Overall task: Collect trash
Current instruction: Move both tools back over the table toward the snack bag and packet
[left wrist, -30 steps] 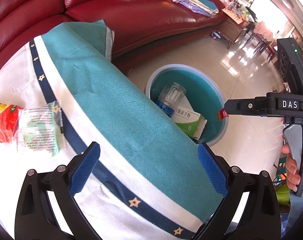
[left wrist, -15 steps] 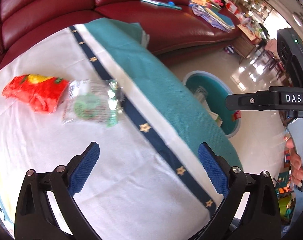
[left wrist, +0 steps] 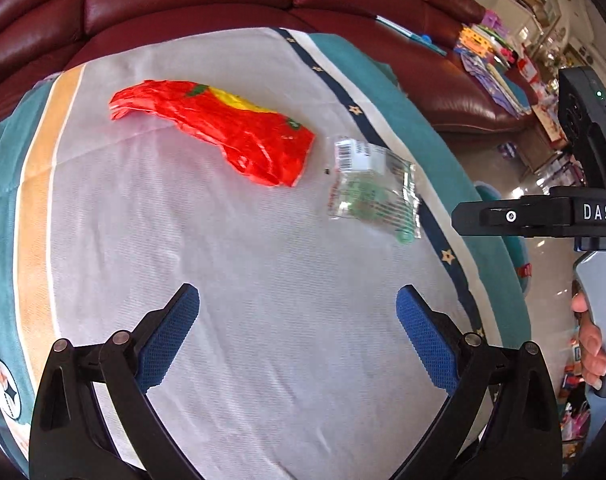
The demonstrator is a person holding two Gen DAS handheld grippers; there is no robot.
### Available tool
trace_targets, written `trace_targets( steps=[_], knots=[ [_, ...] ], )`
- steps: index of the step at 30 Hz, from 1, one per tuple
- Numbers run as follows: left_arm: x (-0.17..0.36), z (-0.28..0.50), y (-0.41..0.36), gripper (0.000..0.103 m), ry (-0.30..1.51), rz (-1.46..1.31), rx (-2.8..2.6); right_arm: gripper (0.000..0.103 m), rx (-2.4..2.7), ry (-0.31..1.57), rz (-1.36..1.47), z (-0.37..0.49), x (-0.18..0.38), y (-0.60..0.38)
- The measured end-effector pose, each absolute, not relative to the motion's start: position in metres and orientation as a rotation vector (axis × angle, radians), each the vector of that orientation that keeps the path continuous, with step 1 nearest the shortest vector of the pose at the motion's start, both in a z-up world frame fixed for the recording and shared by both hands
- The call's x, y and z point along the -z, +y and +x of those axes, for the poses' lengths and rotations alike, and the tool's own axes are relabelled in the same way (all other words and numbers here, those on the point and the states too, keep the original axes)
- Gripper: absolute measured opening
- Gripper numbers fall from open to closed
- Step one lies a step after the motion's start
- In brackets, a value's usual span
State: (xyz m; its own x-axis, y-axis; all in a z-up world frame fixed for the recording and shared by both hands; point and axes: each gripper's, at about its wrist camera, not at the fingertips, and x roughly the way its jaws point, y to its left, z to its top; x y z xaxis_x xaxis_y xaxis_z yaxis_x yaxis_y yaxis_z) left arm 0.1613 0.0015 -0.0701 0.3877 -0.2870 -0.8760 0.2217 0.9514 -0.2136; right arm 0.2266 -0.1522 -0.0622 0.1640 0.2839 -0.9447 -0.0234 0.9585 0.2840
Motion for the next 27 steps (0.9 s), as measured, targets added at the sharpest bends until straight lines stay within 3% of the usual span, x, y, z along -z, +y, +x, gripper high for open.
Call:
trace_targets(
  steps=[11,27],
  knots=[
    [0.077,0.174,0.068,0.099,1.125,-0.103,0.22,0.091,-0.412,1.443,-0.297,0.284,0.085,-0.068],
    [0.088,0.196,0.061,0.099,1.137,-0.111,0.228,0.091,-0.416,1.503,-0.357,0.26,0.109,-0.083]
  ],
)
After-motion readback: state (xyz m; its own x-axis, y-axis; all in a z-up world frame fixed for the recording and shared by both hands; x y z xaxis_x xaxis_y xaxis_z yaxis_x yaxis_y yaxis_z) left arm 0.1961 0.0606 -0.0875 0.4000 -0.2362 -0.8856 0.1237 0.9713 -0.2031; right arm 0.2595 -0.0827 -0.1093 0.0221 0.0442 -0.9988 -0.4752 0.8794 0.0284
